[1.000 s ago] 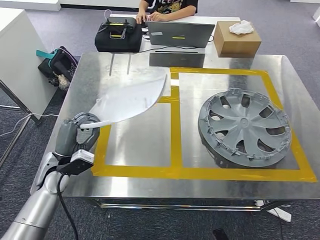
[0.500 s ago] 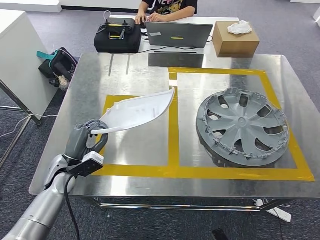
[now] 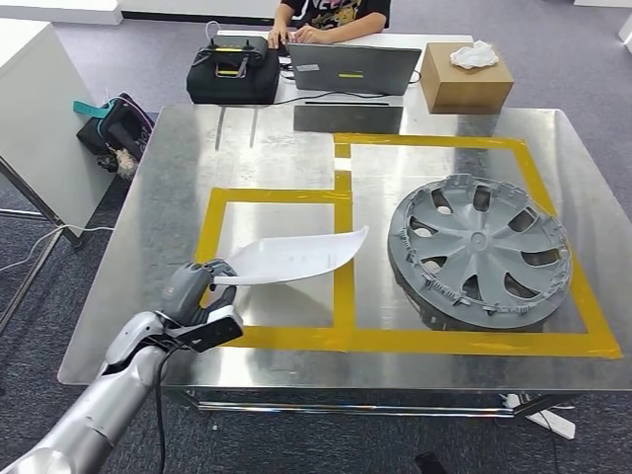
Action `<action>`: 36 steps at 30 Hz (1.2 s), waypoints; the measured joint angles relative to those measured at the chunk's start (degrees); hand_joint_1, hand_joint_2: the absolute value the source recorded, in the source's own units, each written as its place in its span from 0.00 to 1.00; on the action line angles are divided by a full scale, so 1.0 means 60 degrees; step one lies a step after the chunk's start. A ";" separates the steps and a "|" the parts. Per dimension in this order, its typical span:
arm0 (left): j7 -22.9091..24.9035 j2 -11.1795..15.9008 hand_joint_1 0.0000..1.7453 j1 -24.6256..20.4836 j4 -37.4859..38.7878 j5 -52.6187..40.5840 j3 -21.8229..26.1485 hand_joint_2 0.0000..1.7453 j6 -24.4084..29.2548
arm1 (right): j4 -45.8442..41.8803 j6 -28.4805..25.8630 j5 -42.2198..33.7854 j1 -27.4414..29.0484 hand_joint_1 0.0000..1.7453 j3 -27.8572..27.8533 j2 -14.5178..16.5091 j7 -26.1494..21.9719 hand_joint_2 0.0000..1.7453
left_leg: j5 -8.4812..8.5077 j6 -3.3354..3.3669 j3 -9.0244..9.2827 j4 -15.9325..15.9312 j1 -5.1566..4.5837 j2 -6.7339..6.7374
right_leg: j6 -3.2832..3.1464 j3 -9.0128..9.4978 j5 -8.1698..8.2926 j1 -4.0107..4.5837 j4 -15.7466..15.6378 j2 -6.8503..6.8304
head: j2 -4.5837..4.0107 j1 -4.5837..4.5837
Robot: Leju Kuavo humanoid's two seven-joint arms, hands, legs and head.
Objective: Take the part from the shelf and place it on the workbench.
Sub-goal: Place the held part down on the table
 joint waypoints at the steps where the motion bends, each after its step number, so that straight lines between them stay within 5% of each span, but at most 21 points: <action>1: 0.0122 -0.0133 1.00 -0.0123 0.0373 -0.0111 -0.0085 1.00 0.0115 | 0.0000 0.0021 0.0039 -0.0024 0.00 0.0044 0.0002 0.0014 0.00 | 0.0000 0.0001 0.0000 0.0000 0.0000 0.0000 | 0.0000 0.0002 0.0001 0.0000 0.0000 -0.0001 | 0.0000 -0.0001; 8: 0.2464 -0.1500 1.00 -0.1420 0.3244 -0.2110 -0.1190 1.00 0.0709 | 0.0001 0.0143 0.0311 -0.0212 0.00 0.0379 0.0050 0.0374 0.00 | 0.0014 0.0021 0.0004 0.0000 -0.0013 -0.0044 | 0.0008 0.0038 0.0006 -0.0007 -0.0001 -0.0052 | -0.0001 0.0000; 13: 0.3094 -0.2193 1.00 -0.2045 0.4390 -0.2344 -0.1601 1.00 0.0761 | 0.0004 0.0159 0.0319 -0.0266 0.00 0.0500 0.0071 0.0471 0.00 | 0.0021 0.0032 0.0028 -0.0001 -0.0014 -0.0066 | 0.0012 0.0051 0.0002 -0.0006 -0.0002 -0.0085 | -0.0001 0.0000; 30: 0.3989 -0.2665 1.00 -0.2332 0.5369 -0.2735 -0.1766 1.00 0.1774 | 0.0005 0.0088 0.0143 -0.0226 0.00 0.0603 0.0127 0.0544 0.00 | 0.0039 0.0041 0.0072 -0.0014 -0.0016 -0.0089 | 0.0022 0.0118 0.0005 -0.0006 -0.0004 -0.0110 | -0.0002 -0.0001; 36: 0.3784 -0.2598 1.00 -0.2275 0.5572 -0.2677 -0.1676 1.00 0.3034 | 0.0008 0.0037 0.0058 -0.0205 0.00 0.0605 0.0130 0.0501 0.00 | 0.0040 0.0040 0.0071 -0.0030 -0.0014 -0.0082 | 0.0022 0.0099 0.0006 -0.0002 -0.0003 -0.0081 | -0.0003 -0.0001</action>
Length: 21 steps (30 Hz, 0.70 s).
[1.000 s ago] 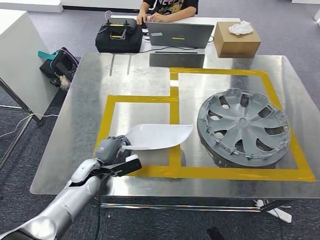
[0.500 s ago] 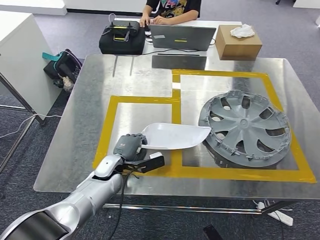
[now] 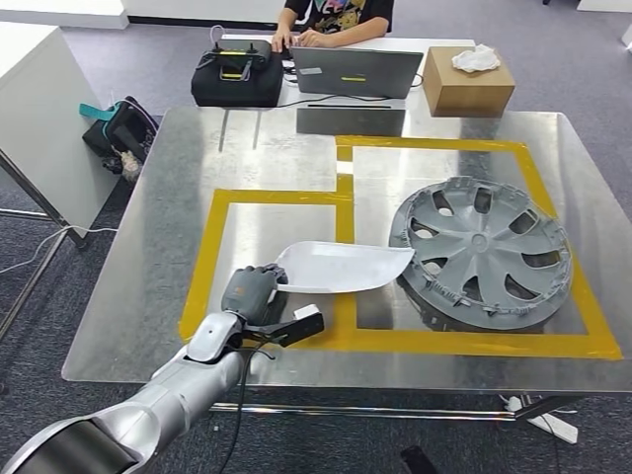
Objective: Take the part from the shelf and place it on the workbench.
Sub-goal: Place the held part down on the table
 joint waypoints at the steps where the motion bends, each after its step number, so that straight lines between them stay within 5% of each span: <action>1: -0.0044 0.0044 1.00 0.0006 0.0041 0.0052 0.0068 1.00 0.0194 | 0.0001 -0.0009 -0.0015 0.0011 0.00 0.0001 0.0000 -0.0008 0.00 | 0.0002 -0.0002 0.0000 -0.0003 0.0000 0.0002 | 0.0000 -0.0004 0.0000 0.0001 0.0000 0.0005 | 0.0000 0.0000; 21: 0.0061 0.1212 1.00 -0.0036 0.0241 0.0251 0.1304 1.00 0.0676 | 0.0003 -0.0012 -0.0249 0.0131 0.00 -0.0002 0.0000 -0.0139 0.00 | 0.0016 -0.0029 0.0001 -0.0037 0.0003 0.0015 | -0.0014 -0.0027 -0.0002 0.0002 0.0001 0.0029 | 0.0003 0.0000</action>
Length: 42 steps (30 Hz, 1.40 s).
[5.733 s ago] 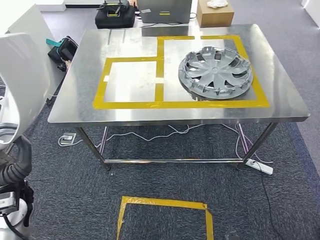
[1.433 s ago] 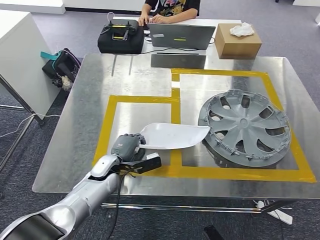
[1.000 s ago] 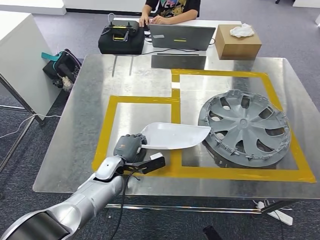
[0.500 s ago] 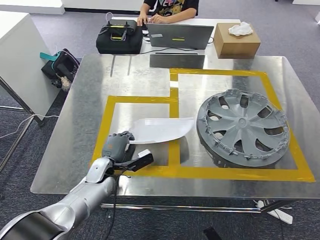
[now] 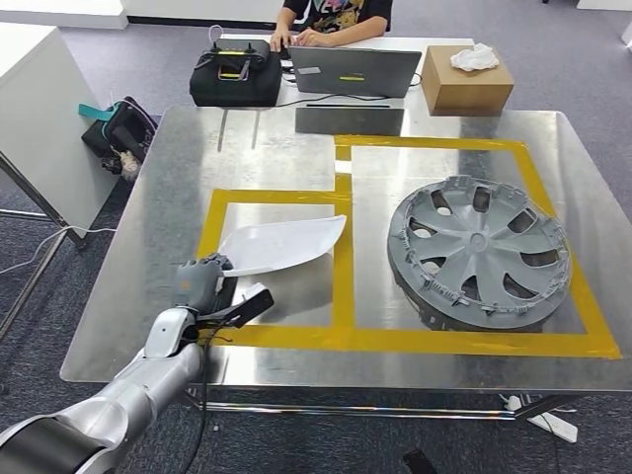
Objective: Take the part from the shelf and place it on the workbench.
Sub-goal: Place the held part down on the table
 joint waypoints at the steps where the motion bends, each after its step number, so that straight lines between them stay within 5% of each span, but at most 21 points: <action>1: 0.0033 0.0066 1.00 -0.0001 0.0005 -0.0022 0.0030 1.00 0.0001 | 0.0000 0.0007 -0.0013 0.0000 0.00 0.0000 0.0000 -0.0006 0.00 | 0.0002 -0.0002 0.0001 -0.0003 0.0000 0.0000 | 0.0000 0.0000 0.0000 0.0000 0.0000 -0.0001 | 0.0000 0.0000; 12: 0.0145 0.0305 1.00 -0.0018 0.0034 -0.0113 0.0061 1.00 -0.0013 | 0.0000 0.0017 -0.0046 0.0000 0.00 0.0000 0.0000 -0.0016 0.00 | 0.0006 -0.0008 0.0010 -0.0007 0.0000 0.0000 | -0.0005 0.0005 0.0005 -0.0001 0.0000 0.0003 | -0.0001 0.0000; 16: 0.0166 0.0352 0.00 -0.0019 0.0046 -0.0158 0.0073 1.00 -0.0087 | 0.0000 0.0017 -0.0061 0.0005 0.00 0.0000 0.0000 -0.0016 0.00 | 0.0006 -0.0009 0.0014 -0.0008 0.0000 0.0000 | -0.0006 0.0007 0.0005 0.0000 0.0000 0.0003 | -0.0002 -0.0001; 27: -0.0173 0.0353 0.00 -0.0190 0.0069 -0.0329 0.0347 1.00 -0.0343 | 0.0000 0.0007 -0.0113 0.0003 0.00 0.0000 0.0000 -0.0071 0.00 | 0.0008 -0.0009 0.0038 -0.0012 -0.0001 -0.0001 | -0.0006 0.0028 0.0003 -0.0002 0.0000 -0.0008 | -0.0002 0.0000; 38: -0.2046 0.0054 0.00 -0.0042 0.0066 0.0255 0.1055 1.00 -0.0061 | 0.0000 0.0004 -0.0225 0.0073 0.00 -0.0004 0.0000 -0.0164 0.00 | 0.0006 -0.0008 0.0033 -0.0012 -0.0003 -0.0002 | -0.0006 0.0024 0.0003 -0.0006 0.0000 -0.0013 | -0.0001 0.0000; 42: -0.2386 -0.0018 0.00 -0.0002 0.0062 0.0323 0.1176 0.00 -0.0038 | 0.0000 0.0003 -0.0234 0.0075 0.00 -0.0004 0.0000 -0.0187 0.00 | 0.0005 -0.0008 0.0032 -0.0012 -0.0002 -0.0002 | -0.0006 0.0022 0.0003 -0.0006 0.0000 -0.0013 | -0.0003 0.0000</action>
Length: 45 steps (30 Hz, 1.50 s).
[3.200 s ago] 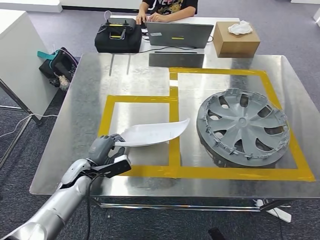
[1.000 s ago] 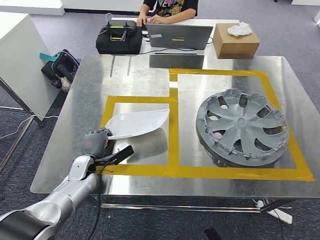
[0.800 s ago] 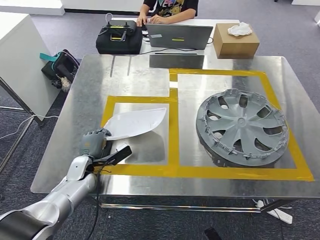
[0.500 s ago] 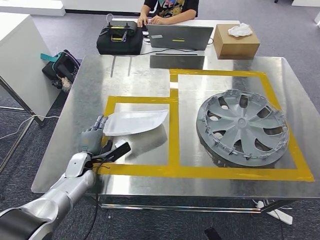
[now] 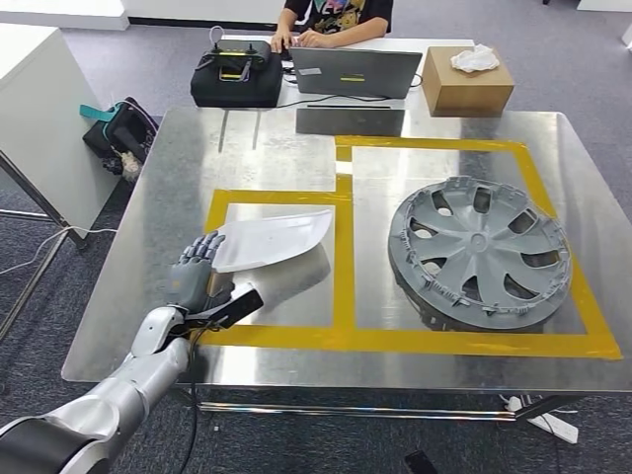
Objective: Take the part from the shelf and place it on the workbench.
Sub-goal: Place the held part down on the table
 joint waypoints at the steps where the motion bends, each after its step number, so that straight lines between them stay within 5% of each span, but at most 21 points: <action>1: -0.0149 -0.0014 0.00 0.0027 -0.0005 0.0080 0.0038 0.00 0.0013 | 0.0000 -0.0003 -0.0013 0.0004 0.00 0.0000 0.0000 -0.0004 0.00 | 0.0000 0.0000 0.0000 0.0000 0.0000 0.0000 | 0.0000 -0.0001 0.0000 0.0000 0.0000 0.0001 | 0.0000 0.0000; 8: -0.1599 -0.0061 0.00 0.0465 -0.0425 0.0877 0.0339 0.00 0.0069 | 0.0000 -0.0097 -0.0203 0.0096 0.00 -0.0013 0.0000 -0.0134 0.00 | 0.0000 0.0000 -0.0010 0.0000 0.0001 0.0001 | 0.0000 -0.0014 0.0000 0.0000 0.0000 0.0005 | 0.0003 0.0000; 20: -0.2376 0.0050 0.00 0.0914 -0.1246 0.1545 0.0566 0.00 0.0291 | 0.0000 -0.0123 -0.0326 0.0193 0.00 -0.0041 0.0000 -0.0203 0.00 | -0.0002 -0.0001 -0.0018 0.0000 0.0001 0.0001 | 0.0000 -0.0019 0.0000 0.0001 0.0000 0.0010 | 0.0002 0.0000; 28: -0.2966 0.0860 0.00 0.2716 -0.5209 0.2679 0.0975 0.00 0.0628 | 0.0000 -0.0196 -0.0484 0.0268 0.00 -0.0214 0.0000 -0.0391 0.00 | -0.0015 -0.0013 -0.0026 -0.0001 0.0004 0.0014 | -0.0013 -0.0063 -0.0013 0.0002 0.0000 0.0033 | 0.0001 -0.0003; 34: -0.4172 0.0853 0.00 0.4340 -0.8516 0.3630 0.2078 0.00 0.0545 | 0.0000 -0.0323 -0.0517 0.0272 0.00 -0.0275 0.0000 -0.0480 0.00 | -0.0048 -0.0041 -0.0025 -0.0003 0.0004 0.0018 | -0.0038 -0.0130 -0.0044 0.0002 0.0000 0.0038 | 0.0001 0.0000; 40: -0.4331 0.1032 0.00 0.5649 -1.1769 0.5879 0.1819 0.00 -0.0829 | 0.0000 -0.0343 -0.0543 0.0257 0.00 -0.0325 0.0000 -0.0554 0.00 | -0.0065 -0.0028 -0.0026 -0.0002 0.0003 0.0017 | -0.0042 -0.0132 -0.0053 0.0001 -0.0001 0.0027 | 0.0000 -0.0001; 45: -0.4333 0.1060 0.00 0.6299 -1.3988 0.7606 0.1506 0.00 -0.3841 | 0.0000 -0.0487 -0.0627 0.0240 0.00 -0.0398 -0.0001 -0.0714 0.00 | -0.0069 -0.0030 -0.0025 -0.0002 0.0004 0.0017 | -0.0040 -0.0118 -0.0058 0.0002 -0.0001 0.0028 | 0.0003 -0.0001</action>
